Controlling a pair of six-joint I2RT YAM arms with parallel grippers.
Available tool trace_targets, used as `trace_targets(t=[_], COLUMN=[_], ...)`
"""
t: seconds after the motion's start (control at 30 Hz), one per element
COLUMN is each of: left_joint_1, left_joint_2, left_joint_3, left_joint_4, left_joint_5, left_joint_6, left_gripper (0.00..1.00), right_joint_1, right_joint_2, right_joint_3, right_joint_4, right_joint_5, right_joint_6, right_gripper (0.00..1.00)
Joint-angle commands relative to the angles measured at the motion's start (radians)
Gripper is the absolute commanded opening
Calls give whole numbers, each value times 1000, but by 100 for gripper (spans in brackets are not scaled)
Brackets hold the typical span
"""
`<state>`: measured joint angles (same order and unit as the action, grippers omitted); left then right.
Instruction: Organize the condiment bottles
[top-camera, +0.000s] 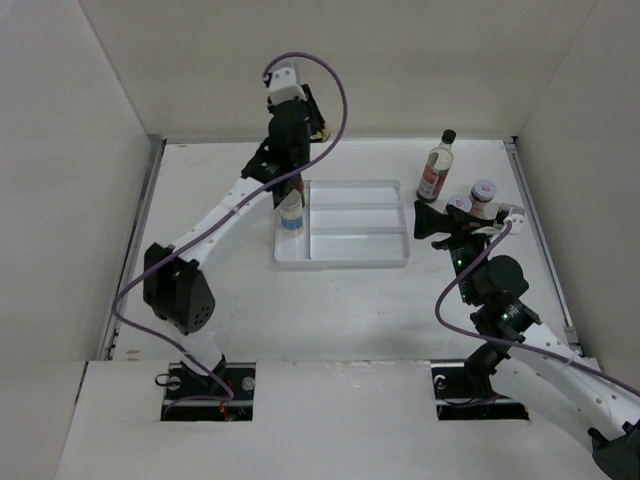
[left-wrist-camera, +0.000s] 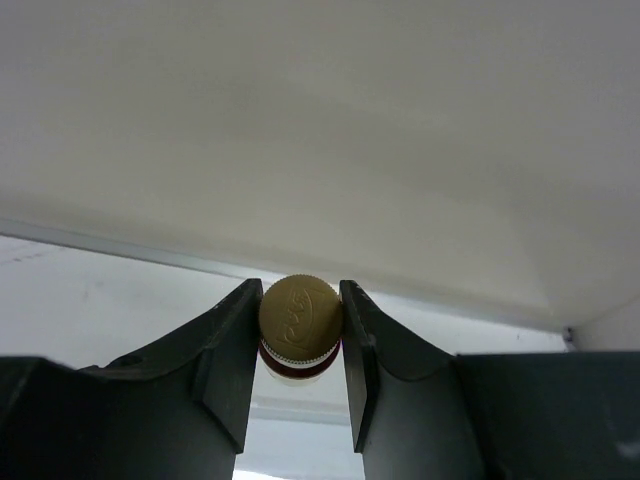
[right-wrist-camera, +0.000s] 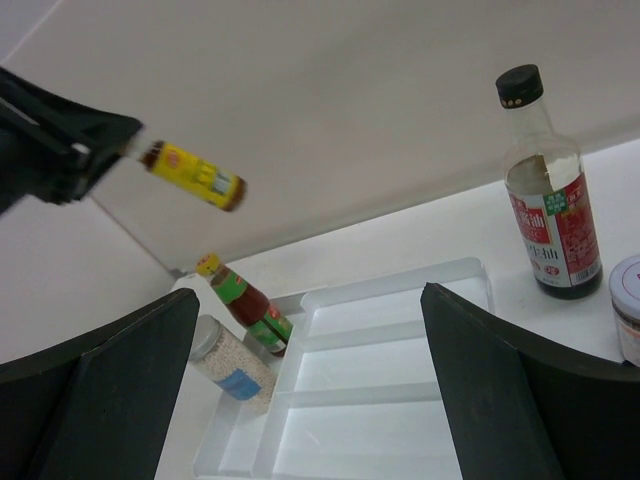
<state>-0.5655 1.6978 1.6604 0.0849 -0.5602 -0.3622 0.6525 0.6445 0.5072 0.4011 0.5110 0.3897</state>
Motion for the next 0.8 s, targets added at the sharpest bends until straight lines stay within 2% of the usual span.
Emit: trace_targets(t=[0.0,0.27,0.77], left_joint_1=[-44,-90,-93], left_joint_2=[69,195,246], left_joint_3=[82,72,-112], left_joint_4=[70,98,182], left_joint_5=[23,23,-6], left_joint_6=[6,2,12], left_gripper=[17,17,17], right_joint_1=[-14,-21,-20], right_joint_2=[-22,-37,-14], right_joint_3=[-6,-7,-6], right_joint_4=[21,13,19], right_joint_5=[-17,-19,-19], right_joint_6=[9,11,15], right_gripper=[100,100,100])
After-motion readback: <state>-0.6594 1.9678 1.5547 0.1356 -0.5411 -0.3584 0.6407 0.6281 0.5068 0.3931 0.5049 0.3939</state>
